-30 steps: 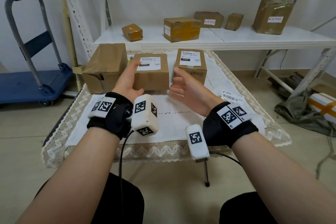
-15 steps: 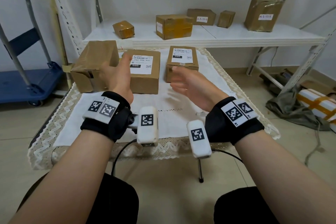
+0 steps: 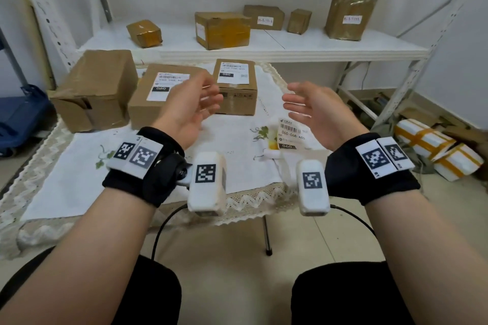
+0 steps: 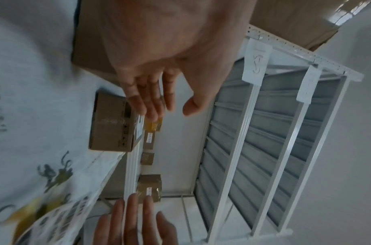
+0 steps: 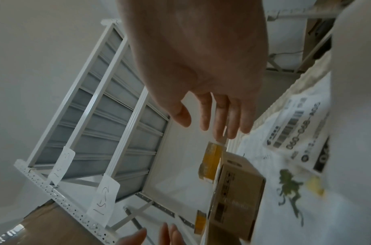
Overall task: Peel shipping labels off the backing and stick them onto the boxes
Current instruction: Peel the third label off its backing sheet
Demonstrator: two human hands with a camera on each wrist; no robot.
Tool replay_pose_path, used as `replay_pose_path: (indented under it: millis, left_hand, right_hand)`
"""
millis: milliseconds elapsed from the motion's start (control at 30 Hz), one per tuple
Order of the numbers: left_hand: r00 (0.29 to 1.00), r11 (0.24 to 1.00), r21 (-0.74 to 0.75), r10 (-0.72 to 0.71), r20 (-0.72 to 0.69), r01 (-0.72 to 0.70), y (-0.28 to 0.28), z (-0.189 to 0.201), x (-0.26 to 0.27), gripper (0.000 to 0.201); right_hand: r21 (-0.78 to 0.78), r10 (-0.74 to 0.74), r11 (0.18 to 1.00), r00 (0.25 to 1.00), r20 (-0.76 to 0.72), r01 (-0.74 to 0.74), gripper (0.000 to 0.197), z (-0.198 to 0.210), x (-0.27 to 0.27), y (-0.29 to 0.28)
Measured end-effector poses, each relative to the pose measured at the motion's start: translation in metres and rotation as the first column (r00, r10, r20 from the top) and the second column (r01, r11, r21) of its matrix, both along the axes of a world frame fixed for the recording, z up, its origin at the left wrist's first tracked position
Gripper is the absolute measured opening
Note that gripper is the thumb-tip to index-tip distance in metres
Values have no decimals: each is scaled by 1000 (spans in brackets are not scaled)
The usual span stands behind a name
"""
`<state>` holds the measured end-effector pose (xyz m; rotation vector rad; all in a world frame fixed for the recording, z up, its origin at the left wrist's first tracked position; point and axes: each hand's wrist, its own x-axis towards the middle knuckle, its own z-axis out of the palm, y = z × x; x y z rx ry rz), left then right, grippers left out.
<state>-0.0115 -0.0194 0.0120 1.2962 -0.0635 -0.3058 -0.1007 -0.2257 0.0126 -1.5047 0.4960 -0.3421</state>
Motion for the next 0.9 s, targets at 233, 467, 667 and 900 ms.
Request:
replay_pose_path:
  millis: [233,467,667,900]
  left_hand:
    - [959,909,325,-282,14,263,-36,-20,-25,14]
    - [870,749,477,-488,-70,459,-56,-31,-36,25]
    - [876,728,553,-483,-6,405,-65,-41,-41,22]
    - [928,821,495,-365,72,284,-59,-42,-34,31]
  right_hand:
    - [-266,-44,964,974,-223,-17,26,-6,-9,-13]
    - [-322,3,935,914,-407,-147,32,-9,-14,-17]
    - [-238,80,956,930,-358,-174,18,-10,-13,-13]
    - [-240,127,953,961,-246,-187,24,-13,-8,-6]
